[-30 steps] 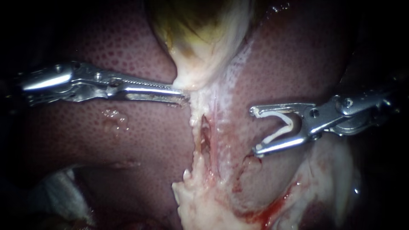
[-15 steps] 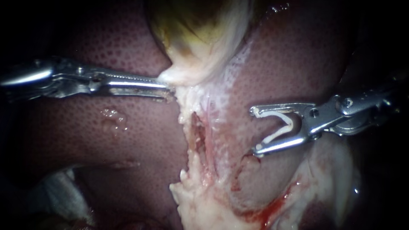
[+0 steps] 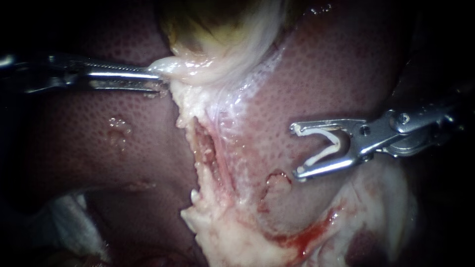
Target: Grabbing gallbladder
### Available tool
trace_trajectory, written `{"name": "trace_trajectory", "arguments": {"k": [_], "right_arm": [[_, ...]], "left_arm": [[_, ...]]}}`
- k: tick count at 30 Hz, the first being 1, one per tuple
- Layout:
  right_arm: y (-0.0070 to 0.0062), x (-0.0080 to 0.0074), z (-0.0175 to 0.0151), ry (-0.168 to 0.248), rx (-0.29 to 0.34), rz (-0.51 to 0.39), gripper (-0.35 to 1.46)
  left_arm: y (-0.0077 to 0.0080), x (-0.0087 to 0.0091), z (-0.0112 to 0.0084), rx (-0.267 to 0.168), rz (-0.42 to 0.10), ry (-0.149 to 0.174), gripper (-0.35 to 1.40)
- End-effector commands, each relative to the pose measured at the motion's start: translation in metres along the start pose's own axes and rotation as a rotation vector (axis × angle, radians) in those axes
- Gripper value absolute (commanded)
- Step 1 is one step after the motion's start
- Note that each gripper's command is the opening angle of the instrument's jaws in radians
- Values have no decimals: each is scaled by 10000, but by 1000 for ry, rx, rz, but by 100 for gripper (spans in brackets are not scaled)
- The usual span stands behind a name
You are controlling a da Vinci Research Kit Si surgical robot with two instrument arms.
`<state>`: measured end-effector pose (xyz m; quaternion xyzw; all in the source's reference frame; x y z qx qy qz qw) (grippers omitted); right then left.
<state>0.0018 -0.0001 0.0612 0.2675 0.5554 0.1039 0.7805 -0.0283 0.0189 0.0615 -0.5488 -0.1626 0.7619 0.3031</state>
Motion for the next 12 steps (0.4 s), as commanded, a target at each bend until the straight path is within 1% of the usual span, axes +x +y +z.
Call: {"name": "trace_trajectory", "arguments": {"k": [1, 12], "right_arm": [[0, 0, 0, 0, 0, 0, 60], [0, 0, 0, 0, 0, 0, 60]], "left_arm": [[0, -1, 0, 2, 1, 0, -35], [1, -7, 6, 11, 5, 1, -35]]}}
